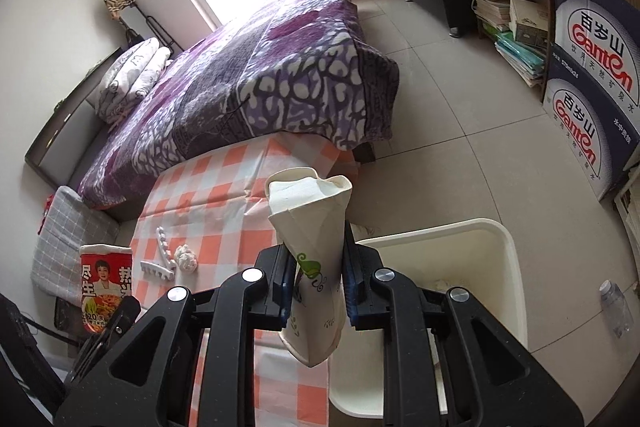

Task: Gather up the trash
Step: 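Carry both cups to the bin and release the white cup from the right tool, then lower the red noodle cup into the bin and open the left tool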

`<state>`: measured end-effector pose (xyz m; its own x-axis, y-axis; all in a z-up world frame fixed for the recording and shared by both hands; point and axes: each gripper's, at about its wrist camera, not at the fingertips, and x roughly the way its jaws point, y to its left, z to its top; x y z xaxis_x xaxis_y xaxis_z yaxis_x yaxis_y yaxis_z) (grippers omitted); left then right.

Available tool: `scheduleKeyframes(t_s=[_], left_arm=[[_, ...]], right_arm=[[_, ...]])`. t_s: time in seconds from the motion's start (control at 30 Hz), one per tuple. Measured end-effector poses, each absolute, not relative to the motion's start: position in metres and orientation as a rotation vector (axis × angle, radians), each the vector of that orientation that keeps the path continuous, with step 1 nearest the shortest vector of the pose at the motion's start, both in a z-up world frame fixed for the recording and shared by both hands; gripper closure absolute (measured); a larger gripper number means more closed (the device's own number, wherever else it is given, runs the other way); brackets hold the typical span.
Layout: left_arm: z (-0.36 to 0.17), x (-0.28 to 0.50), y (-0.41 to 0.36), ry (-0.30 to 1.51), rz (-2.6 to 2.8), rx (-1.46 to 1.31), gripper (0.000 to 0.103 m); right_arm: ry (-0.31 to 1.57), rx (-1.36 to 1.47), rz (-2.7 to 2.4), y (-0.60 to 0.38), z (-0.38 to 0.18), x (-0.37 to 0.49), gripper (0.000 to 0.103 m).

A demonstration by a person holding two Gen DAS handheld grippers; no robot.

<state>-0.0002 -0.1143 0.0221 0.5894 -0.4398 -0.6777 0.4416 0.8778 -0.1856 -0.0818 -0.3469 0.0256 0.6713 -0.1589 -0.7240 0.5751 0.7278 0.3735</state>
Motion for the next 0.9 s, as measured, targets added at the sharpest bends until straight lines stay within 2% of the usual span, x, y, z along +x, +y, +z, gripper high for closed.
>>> scheduleKeyframes(t_s=[0.17, 0.27, 0.3, 0.53, 0.6, 0.9], left_arm=[[0.011, -0.02, -0.151, 0.799, -0.595, 0.073, 0.05], [0.004, -0.032, -0.17, 0.807, -0.641, 0.111, 0.05], [0.002, -0.036, -0.176, 0.81, -0.655, 0.119, 0.05], [-0.011, -0.053, -0.215, 0.837, -0.741, 0.164, 0.05], [-0.016, -0.057, -0.225, 0.85, -0.761, 0.17, 0.05], [-0.034, -0.082, -0.258, 0.89, -0.865, 0.226, 0.049]], right_arm=[[0.735, 0.679, -0.501, -0.368, 0.023, -0.095, 0.078], [0.714, 0.716, -0.539, -0.38, 0.023, -0.107, 0.047], [0.705, 0.722, -0.551, -0.384, 0.025, -0.111, 0.045], [0.653, 0.784, -0.621, -0.416, 0.029, -0.14, 0.044], [0.639, 0.799, -0.644, -0.425, 0.029, -0.148, 0.04], [0.588, 0.868, -0.679, -0.451, 0.03, -0.172, 0.036]])
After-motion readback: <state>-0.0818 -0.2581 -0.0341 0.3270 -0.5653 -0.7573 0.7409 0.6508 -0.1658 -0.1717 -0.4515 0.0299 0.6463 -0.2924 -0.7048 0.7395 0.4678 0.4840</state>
